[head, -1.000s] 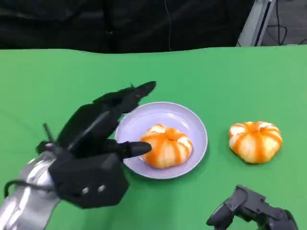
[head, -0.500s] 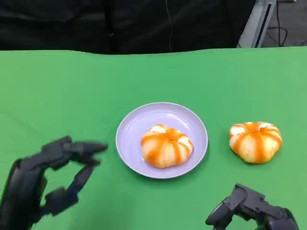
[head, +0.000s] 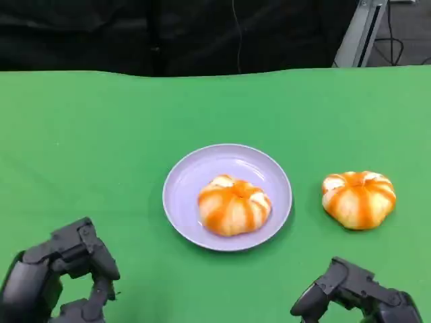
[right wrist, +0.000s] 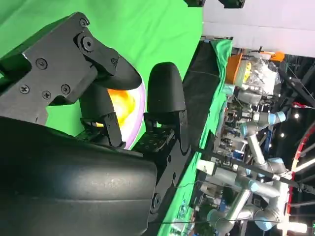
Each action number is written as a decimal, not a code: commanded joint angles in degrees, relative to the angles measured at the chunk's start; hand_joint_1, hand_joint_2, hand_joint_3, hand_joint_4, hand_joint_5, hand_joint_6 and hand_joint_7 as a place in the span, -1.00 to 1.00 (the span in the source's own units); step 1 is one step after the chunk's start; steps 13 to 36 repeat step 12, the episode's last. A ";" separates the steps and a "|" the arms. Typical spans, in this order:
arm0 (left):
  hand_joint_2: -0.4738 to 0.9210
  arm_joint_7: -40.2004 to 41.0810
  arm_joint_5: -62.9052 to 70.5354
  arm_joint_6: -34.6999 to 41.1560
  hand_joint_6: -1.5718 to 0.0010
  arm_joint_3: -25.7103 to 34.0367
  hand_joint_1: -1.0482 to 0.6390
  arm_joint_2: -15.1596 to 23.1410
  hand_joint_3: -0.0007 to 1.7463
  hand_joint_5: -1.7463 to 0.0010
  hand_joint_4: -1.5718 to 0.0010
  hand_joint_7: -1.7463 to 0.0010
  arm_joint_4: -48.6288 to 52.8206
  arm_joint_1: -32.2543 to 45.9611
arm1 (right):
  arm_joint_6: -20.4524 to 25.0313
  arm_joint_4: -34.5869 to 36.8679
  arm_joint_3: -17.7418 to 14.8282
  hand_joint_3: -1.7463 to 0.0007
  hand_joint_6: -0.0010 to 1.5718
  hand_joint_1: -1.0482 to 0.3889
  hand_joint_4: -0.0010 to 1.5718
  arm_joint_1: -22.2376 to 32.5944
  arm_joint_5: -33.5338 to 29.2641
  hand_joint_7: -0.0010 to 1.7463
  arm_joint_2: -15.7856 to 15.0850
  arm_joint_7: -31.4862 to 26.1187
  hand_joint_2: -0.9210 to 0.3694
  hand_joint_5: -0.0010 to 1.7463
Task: Grasp the bread from the table and place it into the plate.
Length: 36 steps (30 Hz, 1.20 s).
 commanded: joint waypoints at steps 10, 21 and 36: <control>0.47 -0.68 0.92 -0.08 0.10 0.35 0.20 -1.07 0.18 -1.00 -0.09 -0.95 0.57 -1.49 | -0.14 0.73 -1.16 -0.46 -0.02 0.33 -0.11 -1.07 0.78 0.52 -0.34 -0.23 -0.14 0.82; 0.48 -0.75 0.89 -0.14 0.08 0.48 0.21 -1.28 0.16 -1.00 -0.10 -0.93 0.67 -1.59 | -0.28 0.76 -1.23 -0.47 -0.03 0.33 -0.11 -1.22 0.55 0.52 -0.49 -0.17 -0.13 0.82; 0.48 -0.75 0.89 -0.14 0.08 0.48 0.21 -1.28 0.16 -1.00 -0.10 -0.93 0.67 -1.59 | -0.28 0.76 -1.23 -0.47 -0.03 0.33 -0.11 -1.22 0.55 0.52 -0.49 -0.17 -0.13 0.82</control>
